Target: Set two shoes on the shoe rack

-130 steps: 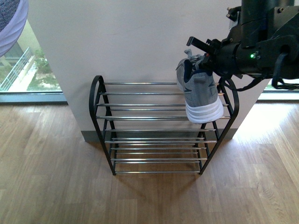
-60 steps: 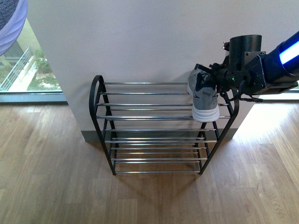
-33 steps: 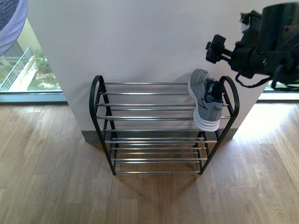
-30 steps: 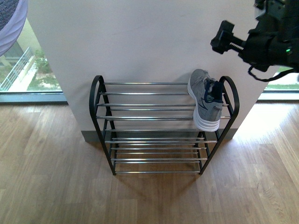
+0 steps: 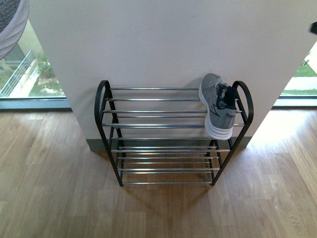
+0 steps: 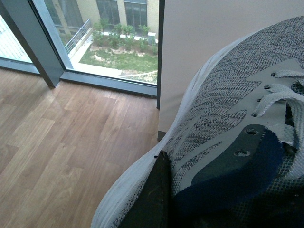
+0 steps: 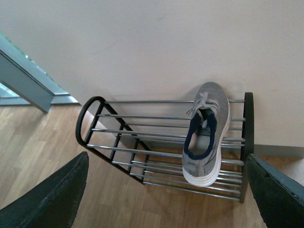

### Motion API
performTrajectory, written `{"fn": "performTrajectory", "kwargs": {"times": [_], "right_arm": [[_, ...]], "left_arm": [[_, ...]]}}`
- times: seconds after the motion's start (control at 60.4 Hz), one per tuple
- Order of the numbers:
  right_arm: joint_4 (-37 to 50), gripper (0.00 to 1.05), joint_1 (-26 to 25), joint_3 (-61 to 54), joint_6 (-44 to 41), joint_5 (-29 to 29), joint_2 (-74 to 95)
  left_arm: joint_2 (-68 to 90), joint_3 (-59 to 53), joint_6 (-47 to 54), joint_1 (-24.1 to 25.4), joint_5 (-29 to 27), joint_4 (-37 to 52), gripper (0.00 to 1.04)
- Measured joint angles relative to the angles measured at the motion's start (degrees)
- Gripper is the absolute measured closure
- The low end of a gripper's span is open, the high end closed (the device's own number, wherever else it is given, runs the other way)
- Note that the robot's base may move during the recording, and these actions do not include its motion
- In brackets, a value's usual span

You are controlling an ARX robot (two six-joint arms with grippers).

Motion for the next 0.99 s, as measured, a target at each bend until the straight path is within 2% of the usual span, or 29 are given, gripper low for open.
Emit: {"fn": "performTrajectory", "kwargs": {"times": [0.215, 0.397, 0.43, 0.48, 0.529, 0.612, 0.993], "right_arm": [[-3.96, 0.09, -9.14, -9.33, -0.39, -5.77, -16.35], [-3.98, 0.09, -10.78, -10.8, -0.46, -6.16, -19.69], [-1.84, 0.11, -10.43, -11.52, -1.31, -4.57, -19.17], [7.85, 0.2, -9.05, -14.82, -3.52, 1.22, -18.91], [14.12, 0.27, -7.87, -17.75, -4.72, 4.57, -19.34], [18.73, 0.39, -5.57, -21.49, -5.99, 7.56, -22.14], [13.55, 0.97, 3.17, -30.12, -7.37, 16.17, -36.85]], "left_arm": [[0.0, 0.0, 0.0, 0.0, 0.0, 0.0, 1.03], [0.0, 0.0, 0.0, 0.0, 0.0, 0.0, 1.03], [0.0, 0.0, 0.0, 0.0, 0.0, 0.0, 1.03], [0.02, 0.0, 0.0, 0.0, 0.02, 0.0, 1.03], [0.02, 0.0, 0.0, 0.0, -0.02, 0.0, 1.03], [0.02, 0.0, 0.0, 0.0, -0.04, 0.0, 1.03], [0.0, 0.0, 0.0, -0.02, 0.0, 0.0, 1.03]]}}
